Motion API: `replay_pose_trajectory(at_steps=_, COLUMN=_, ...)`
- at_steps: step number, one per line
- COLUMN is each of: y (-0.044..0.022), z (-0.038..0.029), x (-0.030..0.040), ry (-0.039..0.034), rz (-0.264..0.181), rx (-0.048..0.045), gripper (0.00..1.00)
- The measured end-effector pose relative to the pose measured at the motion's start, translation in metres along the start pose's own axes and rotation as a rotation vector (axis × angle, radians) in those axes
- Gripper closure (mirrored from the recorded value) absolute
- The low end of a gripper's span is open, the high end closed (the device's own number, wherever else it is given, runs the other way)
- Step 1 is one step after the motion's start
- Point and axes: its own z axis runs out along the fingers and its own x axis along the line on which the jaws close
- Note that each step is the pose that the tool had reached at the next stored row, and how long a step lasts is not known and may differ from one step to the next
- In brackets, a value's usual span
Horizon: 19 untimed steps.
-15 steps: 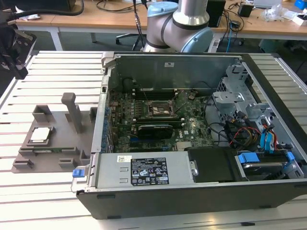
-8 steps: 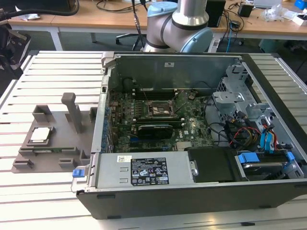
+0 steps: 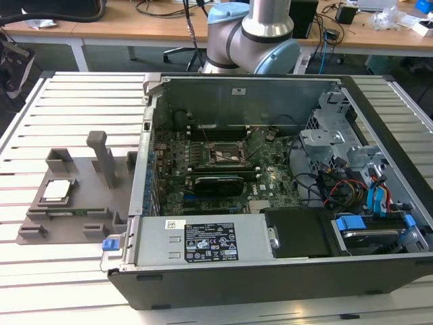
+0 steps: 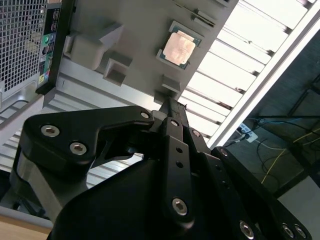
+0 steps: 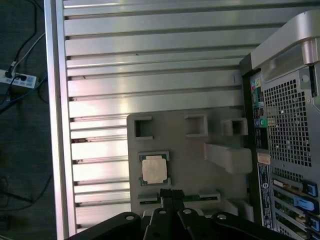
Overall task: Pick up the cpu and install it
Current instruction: 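Reach for the cpu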
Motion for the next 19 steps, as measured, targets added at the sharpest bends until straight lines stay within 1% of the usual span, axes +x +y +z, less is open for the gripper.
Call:
replay_pose_trajectory(at_steps=14, y=-0.0011, z=-0.0002, x=0.0149, ry=-0.0001, rz=0.0, rx=-0.0001, gripper=0.89)
replay_pose_trajectory(at_steps=17, y=-0.0016, z=-0.0003, x=0.0215, ry=0.0, rz=0.0, rx=0.0, gripper=0.89)
replay_pose_trajectory(at_steps=19, y=-0.0018, z=-0.0004, x=0.0242, ry=0.0, rz=0.0, rx=0.0, gripper=0.89)
